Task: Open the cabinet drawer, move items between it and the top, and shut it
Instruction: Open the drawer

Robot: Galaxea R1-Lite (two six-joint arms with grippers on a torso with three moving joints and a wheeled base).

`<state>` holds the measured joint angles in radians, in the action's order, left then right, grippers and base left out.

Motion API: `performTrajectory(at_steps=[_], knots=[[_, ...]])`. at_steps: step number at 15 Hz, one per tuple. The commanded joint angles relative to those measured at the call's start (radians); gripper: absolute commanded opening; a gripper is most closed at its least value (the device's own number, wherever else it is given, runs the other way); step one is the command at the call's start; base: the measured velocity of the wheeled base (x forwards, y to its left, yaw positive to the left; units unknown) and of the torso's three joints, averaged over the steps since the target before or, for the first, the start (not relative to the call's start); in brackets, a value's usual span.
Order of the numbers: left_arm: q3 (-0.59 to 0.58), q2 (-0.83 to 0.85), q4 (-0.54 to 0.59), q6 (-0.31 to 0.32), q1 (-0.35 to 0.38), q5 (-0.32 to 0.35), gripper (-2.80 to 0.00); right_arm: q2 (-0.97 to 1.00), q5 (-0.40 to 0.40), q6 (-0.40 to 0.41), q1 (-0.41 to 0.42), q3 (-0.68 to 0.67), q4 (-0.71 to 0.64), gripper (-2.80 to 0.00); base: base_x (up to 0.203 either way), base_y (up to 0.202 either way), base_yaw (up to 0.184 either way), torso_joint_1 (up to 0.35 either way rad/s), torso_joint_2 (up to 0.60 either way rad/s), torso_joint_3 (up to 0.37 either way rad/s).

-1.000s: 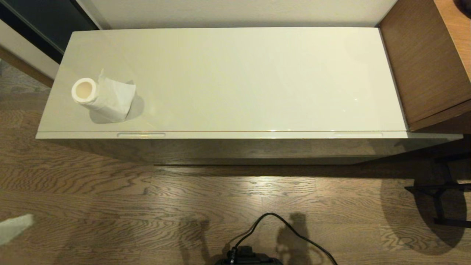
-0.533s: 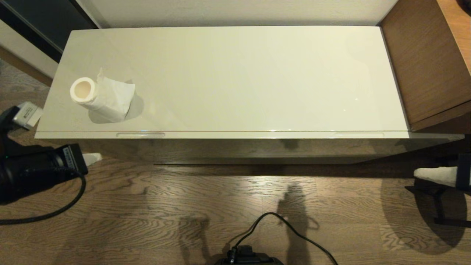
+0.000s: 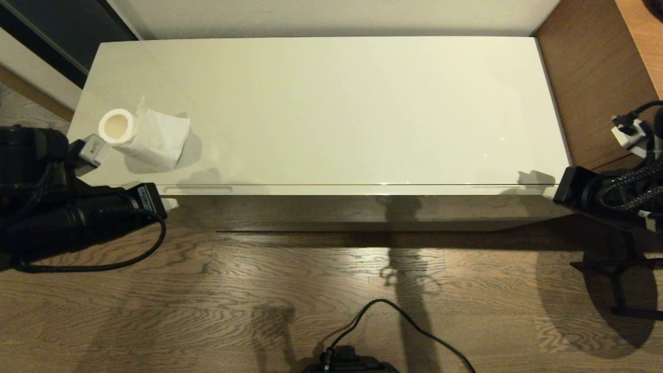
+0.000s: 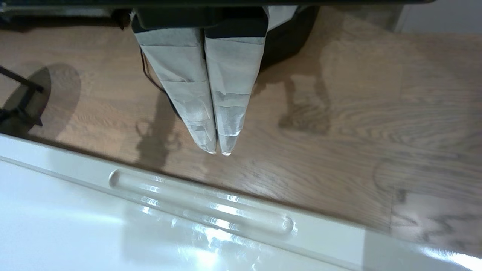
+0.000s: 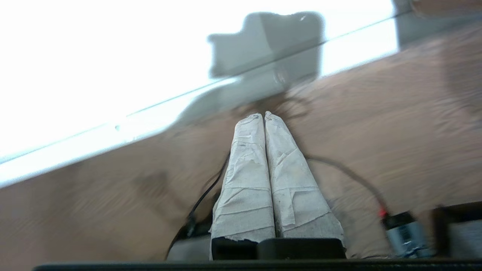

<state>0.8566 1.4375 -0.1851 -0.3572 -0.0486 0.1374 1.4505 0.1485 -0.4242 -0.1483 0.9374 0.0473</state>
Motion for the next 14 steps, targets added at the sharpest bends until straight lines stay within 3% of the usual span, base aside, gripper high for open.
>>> performTrajectory(at_steps=[1,11,14], knots=[[-0.012,0.009,-0.002,-0.003,-0.012,-0.001,-2.8,0.052,0.085,-0.003,-0.053,0.028,0.023,-2.8,0.0,0.0,0.0,0.0,0.0,0.0],[-0.001,0.031,-0.004,-0.009,-0.011,-0.004,-2.8,0.108,0.098,-0.058,-0.13,-0.042,0.044,-2.8,0.0,0.0,0.0,0.0,0.0,0.0],[0.022,0.034,-0.004,-0.036,-0.011,-0.004,-2.8,0.117,0.092,-0.055,-0.13,-0.049,0.133,-2.8,0.0,0.0,0.0,0.0,0.0,0.0]])
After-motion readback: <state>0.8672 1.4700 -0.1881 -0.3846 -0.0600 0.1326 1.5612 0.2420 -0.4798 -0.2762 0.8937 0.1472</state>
